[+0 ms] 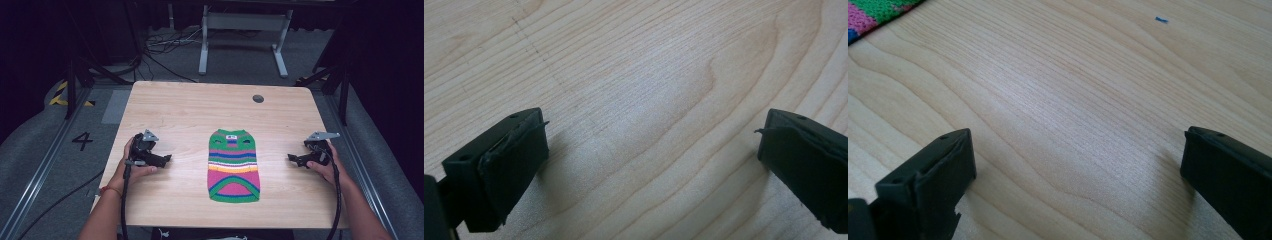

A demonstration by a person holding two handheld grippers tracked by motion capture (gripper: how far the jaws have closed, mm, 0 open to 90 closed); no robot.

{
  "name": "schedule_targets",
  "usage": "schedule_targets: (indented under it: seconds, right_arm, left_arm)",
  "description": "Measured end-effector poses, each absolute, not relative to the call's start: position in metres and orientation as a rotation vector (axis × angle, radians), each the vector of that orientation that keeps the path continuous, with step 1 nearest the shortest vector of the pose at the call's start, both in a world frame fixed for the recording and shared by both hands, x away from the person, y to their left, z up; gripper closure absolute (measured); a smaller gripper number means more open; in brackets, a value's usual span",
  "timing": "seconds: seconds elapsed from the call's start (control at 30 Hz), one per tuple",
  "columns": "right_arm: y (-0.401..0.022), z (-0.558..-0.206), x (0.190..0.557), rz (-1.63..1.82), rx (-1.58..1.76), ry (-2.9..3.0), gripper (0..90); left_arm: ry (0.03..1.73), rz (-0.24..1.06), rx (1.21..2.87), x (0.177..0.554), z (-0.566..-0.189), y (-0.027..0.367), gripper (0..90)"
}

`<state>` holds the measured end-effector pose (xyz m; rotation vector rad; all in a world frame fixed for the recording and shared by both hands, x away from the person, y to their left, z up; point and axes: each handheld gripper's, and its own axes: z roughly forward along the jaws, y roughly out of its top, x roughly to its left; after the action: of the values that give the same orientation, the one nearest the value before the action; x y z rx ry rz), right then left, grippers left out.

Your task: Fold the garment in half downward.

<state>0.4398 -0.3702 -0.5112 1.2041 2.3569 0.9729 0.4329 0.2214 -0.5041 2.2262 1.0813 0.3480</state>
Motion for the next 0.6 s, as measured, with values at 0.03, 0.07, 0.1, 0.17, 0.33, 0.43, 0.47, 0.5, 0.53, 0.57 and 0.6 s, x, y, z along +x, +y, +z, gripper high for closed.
schedule_targets:
  seconds: [0.03, 0.07, 0.1, 0.17, 0.33, 0.43, 0.47, 0.5, 0.53, 0.57, 0.6]
  right_arm:
    - [-0.3705, -0.5112, 0.4400, 0.976, 1.201, 2.360, 1.3]
    - [-0.3706, -0.5112, 0.4401, 0.977, 1.200, 2.361, 1.3]
    - [-0.3707, -0.5112, 0.4402, 0.978, 1.198, 2.363, 1.3]
    - [-0.3708, -0.5111, 0.4404, 0.976, 1.197, 2.366, 1.3]
    - [-0.3705, -0.5108, 0.4411, 0.973, 1.200, 2.368, 1.3]
    - [-0.3706, -0.5107, 0.4409, 0.968, 1.205, 2.365, 1.3]
    - [-0.3707, -0.5106, 0.4408, 0.967, 1.207, 2.364, 1.3]
    - [-0.3708, -0.5106, 0.4408, 0.967, 1.206, 2.365, 1.4]
    - [-0.3711, -0.5106, 0.4409, 0.968, 1.205, 2.366, 1.4]
    - [-0.3712, -0.5106, 0.4410, 0.968, 1.204, 2.367, 1.4]
    - [-0.3713, -0.5106, 0.4411, 0.968, 1.203, 2.366, 1.5]
  left_arm:
    - [1.072, 0.348, 2.229, 0.4331, -0.5041, 0.2221, 0.2]
    - [1.072, 0.348, 2.229, 0.4331, -0.5041, 0.2221, 0.2]
    - [1.067, 0.341, 2.235, 0.4333, -0.5039, 0.2233, 0.2]
    - [1.067, 0.341, 2.235, 0.4332, -0.5039, 0.2233, 0.2]
    - [1.069, 0.348, 2.229, 0.4325, -0.5042, 0.2236, 0.5]
    - [1.063, 0.341, 2.235, 0.4314, -0.5038, 0.2249, 0.5]
    - [1.059, 0.342, 2.239, 0.4311, -0.5035, 0.2258, 0.7]
    - [1.056, 0.343, 2.236, 0.4310, -0.5038, 0.2262, 0.9]
    - [1.058, 0.345, 2.231, 0.4307, -0.5039, 0.2262, 1.1]
    - [1.055, 0.346, 2.232, 0.4308, -0.5040, 0.2265, 1.2]
    - [1.060, 0.345, 2.229, 0.4304, -0.5039, 0.2263, 1.3]
